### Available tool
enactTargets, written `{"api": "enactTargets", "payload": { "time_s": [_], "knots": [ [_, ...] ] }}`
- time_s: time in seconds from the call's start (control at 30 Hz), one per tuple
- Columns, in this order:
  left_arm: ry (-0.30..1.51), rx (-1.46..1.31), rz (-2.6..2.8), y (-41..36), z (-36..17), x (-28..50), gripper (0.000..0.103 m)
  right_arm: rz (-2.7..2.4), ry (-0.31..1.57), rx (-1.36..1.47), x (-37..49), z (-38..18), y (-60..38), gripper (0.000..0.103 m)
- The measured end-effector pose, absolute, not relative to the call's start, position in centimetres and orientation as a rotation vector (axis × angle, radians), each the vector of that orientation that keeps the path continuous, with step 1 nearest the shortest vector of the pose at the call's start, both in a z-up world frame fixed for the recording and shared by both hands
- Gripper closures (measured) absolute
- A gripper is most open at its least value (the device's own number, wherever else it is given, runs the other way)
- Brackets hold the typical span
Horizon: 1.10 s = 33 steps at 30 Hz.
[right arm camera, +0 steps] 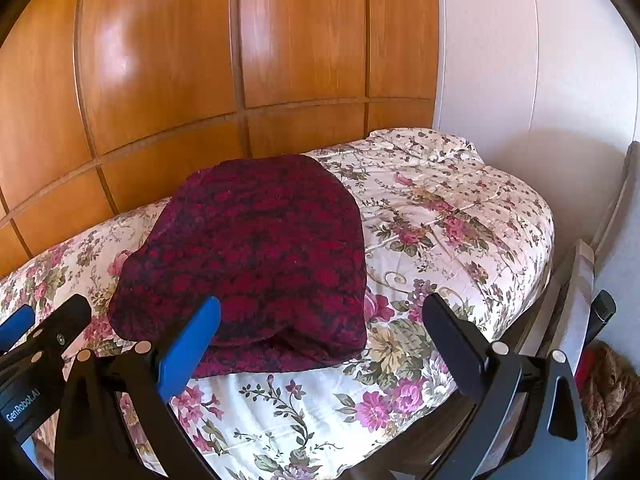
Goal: Fold small clothes
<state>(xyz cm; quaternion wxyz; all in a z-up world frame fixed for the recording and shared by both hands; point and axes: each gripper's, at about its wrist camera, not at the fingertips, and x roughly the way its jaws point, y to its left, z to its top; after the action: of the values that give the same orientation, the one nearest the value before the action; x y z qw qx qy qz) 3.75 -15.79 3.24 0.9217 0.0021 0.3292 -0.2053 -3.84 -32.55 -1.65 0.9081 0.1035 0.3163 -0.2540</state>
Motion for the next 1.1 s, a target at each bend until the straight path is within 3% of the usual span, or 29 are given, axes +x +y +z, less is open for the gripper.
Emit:
{"api": "enactTargets", "payload": {
  "time_s": [1.1],
  "knots": [
    [0.658,0.01,-0.388,-15.1,3.8,3.8,0.004,-0.5,0.661,0.213,-3.6,-2.1,-32.3,0.002]
  ]
}}
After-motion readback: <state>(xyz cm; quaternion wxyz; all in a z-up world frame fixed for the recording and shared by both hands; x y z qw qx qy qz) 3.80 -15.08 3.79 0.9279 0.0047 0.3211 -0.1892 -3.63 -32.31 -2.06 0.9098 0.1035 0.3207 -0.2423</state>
